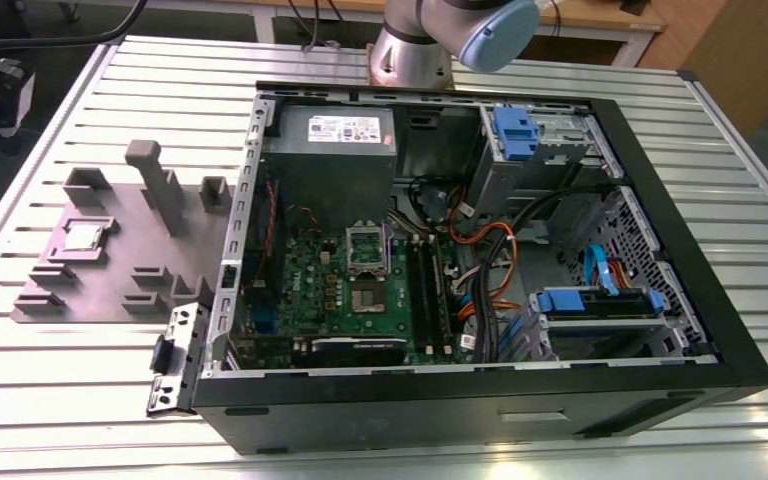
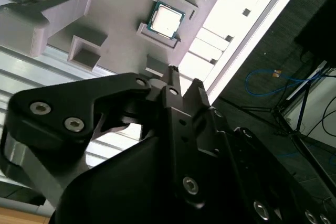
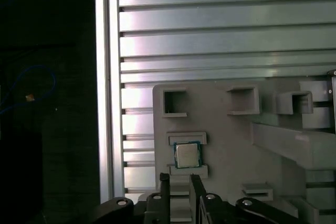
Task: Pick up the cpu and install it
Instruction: 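Pick up the cpu and move it towards the insertion slot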
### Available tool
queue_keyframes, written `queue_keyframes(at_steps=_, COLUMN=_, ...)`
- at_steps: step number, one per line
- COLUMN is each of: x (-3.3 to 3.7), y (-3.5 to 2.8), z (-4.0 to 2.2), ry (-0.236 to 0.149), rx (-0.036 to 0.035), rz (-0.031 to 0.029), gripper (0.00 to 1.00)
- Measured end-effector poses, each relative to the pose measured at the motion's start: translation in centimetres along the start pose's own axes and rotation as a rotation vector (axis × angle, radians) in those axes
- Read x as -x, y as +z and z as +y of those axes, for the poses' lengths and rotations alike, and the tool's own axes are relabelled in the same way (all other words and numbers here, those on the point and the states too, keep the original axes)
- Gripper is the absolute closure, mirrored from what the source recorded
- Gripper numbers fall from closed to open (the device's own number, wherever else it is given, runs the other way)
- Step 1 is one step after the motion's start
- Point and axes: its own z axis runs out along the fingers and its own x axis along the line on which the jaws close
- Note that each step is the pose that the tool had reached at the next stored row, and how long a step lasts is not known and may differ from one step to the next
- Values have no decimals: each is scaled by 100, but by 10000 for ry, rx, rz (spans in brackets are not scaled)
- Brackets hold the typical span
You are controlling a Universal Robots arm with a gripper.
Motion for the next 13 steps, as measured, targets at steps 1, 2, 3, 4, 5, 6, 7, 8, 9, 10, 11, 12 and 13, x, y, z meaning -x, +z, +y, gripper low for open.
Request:
queue_keyframes(at_steps=1, x=0, y=0, z=0, ry=0, rx=0, rz=0, gripper=71)
queue_keyframes(at_steps=2, x=0, y=0, z=0, ry=0, rx=0, rz=0, gripper=65)
queue_keyframes(at_steps=3, x=0, y=0, z=0, ry=0, rx=0, rz=1, gripper=65)
queue_keyframes(at_steps=4, x=-1, y=0, z=0, ry=0, rx=0, rz=0, gripper=59)
queue_keyframes(at_steps=5, x=-1, y=0, z=0, ry=0, rx=0, rz=0, gripper=59)
queue_keyframes(at_steps=6, x=-1, y=0, z=0, ry=0, rx=0, rz=0, gripper=53)
queue_keyframes(at_steps=7, x=-1, y=0, z=0, ry=0, rx=0, rz=1, gripper=47)
queue_keyframes(at_steps=8, x=-1, y=0, z=0, ry=0, rx=0, rz=0, gripper=47)
queue_keyframes(at_steps=9, x=-1, y=0, z=0, ry=0, rx=0, rz=0, gripper=42)
queue_keyframes(at_steps=10, x=-1, y=0, z=0, ry=0, rx=0, rz=0, gripper=42)
queue_keyframes(at_steps=11, x=-1, y=4, z=0, ry=-3, rx=0, rz=-1, gripper=35)
queue_keyframes(at_steps=12, x=-1, y=11, z=-1, ry=-15, rx=1, rz=-1, gripper=35)
queue_keyframes(at_steps=13, x=-1, y=21, z=-1, ry=-54, rx=-1, rz=2, gripper=35)
